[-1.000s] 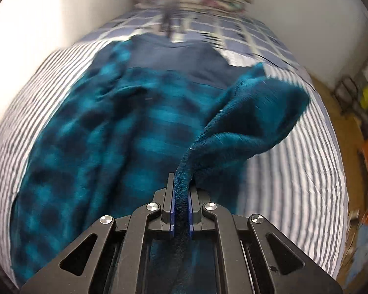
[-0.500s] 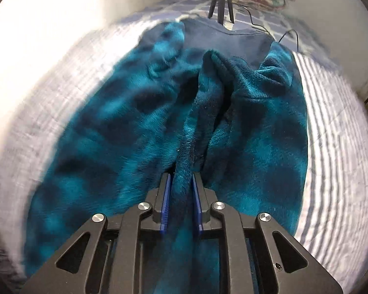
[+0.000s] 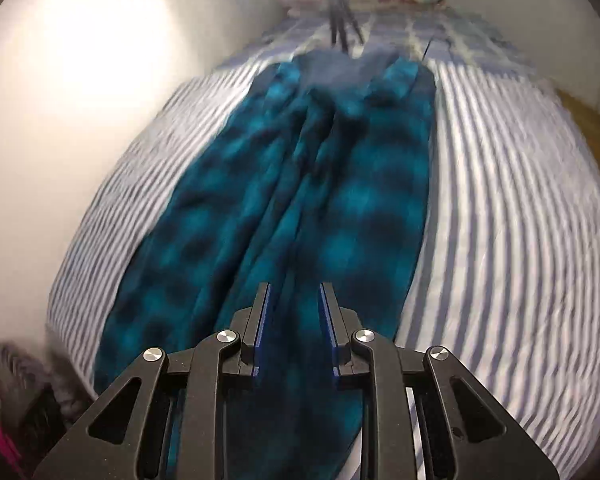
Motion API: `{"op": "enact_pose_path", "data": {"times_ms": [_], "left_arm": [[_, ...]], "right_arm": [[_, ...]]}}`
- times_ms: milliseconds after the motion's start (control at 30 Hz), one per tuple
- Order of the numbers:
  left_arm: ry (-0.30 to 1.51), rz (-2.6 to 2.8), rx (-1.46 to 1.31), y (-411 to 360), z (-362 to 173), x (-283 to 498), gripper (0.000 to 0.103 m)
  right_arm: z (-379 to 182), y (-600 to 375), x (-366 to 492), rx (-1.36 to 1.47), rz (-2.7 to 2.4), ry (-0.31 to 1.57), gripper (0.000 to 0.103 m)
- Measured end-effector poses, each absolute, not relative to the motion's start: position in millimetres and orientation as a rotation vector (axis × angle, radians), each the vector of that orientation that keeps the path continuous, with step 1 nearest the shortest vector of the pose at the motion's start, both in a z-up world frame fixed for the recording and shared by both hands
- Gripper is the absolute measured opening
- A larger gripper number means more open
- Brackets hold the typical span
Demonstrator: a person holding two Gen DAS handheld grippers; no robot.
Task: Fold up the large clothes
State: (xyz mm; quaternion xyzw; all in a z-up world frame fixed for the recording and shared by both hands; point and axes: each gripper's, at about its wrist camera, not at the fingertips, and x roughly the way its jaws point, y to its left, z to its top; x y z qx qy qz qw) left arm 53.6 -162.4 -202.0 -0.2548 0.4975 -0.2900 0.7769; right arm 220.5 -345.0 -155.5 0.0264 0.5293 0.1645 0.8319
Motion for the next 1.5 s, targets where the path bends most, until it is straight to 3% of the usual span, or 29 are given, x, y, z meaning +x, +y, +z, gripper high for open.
{"op": "enact_pose_path", "data": {"times_ms": [233, 400, 433, 467, 533, 567, 633, 800, 867, 1000, 1033, 1067, 1100, 1200, 1333, 1500], "left_arm": [[1.109, -0.602, -0.509, -155.8, -203.4, 44.6, 0.005], [1.080, -0.586, -0.532, -139.8, -183.0, 42.9, 0.008], [1.060, -0.582, -0.530, -139.4, -176.7, 44.4, 0.018], [1.037, -0.576, -0.515, -141.4, -171.5, 46.1, 0.035], [0.998, -0.574, -0.473, -147.9, -162.3, 52.5, 0.050], [0.990, -0.571, -0.456, -153.4, -158.3, 58.6, 0.050], [0.989, -0.563, -0.423, -163.3, -157.3, 70.6, 0.050], [1.042, -0.536, -0.293, -188.5, -168.8, 98.5, 0.050], [1.067, -0.542, -0.322, -187.5, -180.2, 105.3, 0.025], [1.076, -0.561, -0.380, -178.8, -195.5, 100.3, 0.014], [1.081, -0.570, -0.412, -176.2, -198.6, 100.6, 0.013], [1.089, -0.577, -0.450, -173.9, -200.1, 101.5, 0.012], [1.094, -0.593, -0.504, -171.8, -199.1, 102.4, 0.012], [1.058, -0.638, -0.613, -164.8, -185.5, 100.6, 0.011], [1.030, -0.576, -0.511, -161.2, -188.1, 95.7, 0.011], [1.080, -0.540, -0.496, -155.1, -217.8, 90.1, 0.011]], "right_arm": [[-205.6, -311.0, 191.7, 0.065, 0.428, 1.209, 0.025], [-174.9, -331.8, 182.7, 0.173, 0.450, 1.156, 0.025], [-166.8, -340.9, 178.8, 0.193, 0.437, 1.139, 0.025], [-161.9, -347.9, 175.7, 0.201, 0.423, 1.126, 0.025], [-154.3, -362.1, 167.6, 0.191, 0.372, 1.102, 0.026], [-153.5, -367.0, 166.8, 0.181, 0.342, 1.100, 0.029], [-162.3, -383.5, 164.2, 0.198, 0.265, 1.111, 0.046], [-201.6, -414.4, 165.7, 0.312, 0.204, 1.197, 0.048], [-213.7, -417.8, 159.9, 0.374, 0.226, 1.222, 0.048], [-226.4, -417.1, 148.0, 0.455, 0.327, 1.231, 0.048], [-229.2, -413.7, 145.4, 0.456, 0.343, 1.237, 0.047], [-233.5, -409.0, 143.5, 0.462, 0.367, 1.252, 0.040], [-235.5, -405.0, 142.5, 0.477, 0.395, 1.259, 0.011], [-217.4, -389.9, 142.1, 0.390, 0.409, 1.249, 0.009], [-181.1, -380.7, 137.6, 0.250, 0.378, 1.191, 0.009], [-209.9, -354.1, 136.0, 0.034, 0.289, 1.274, 0.016]]}}
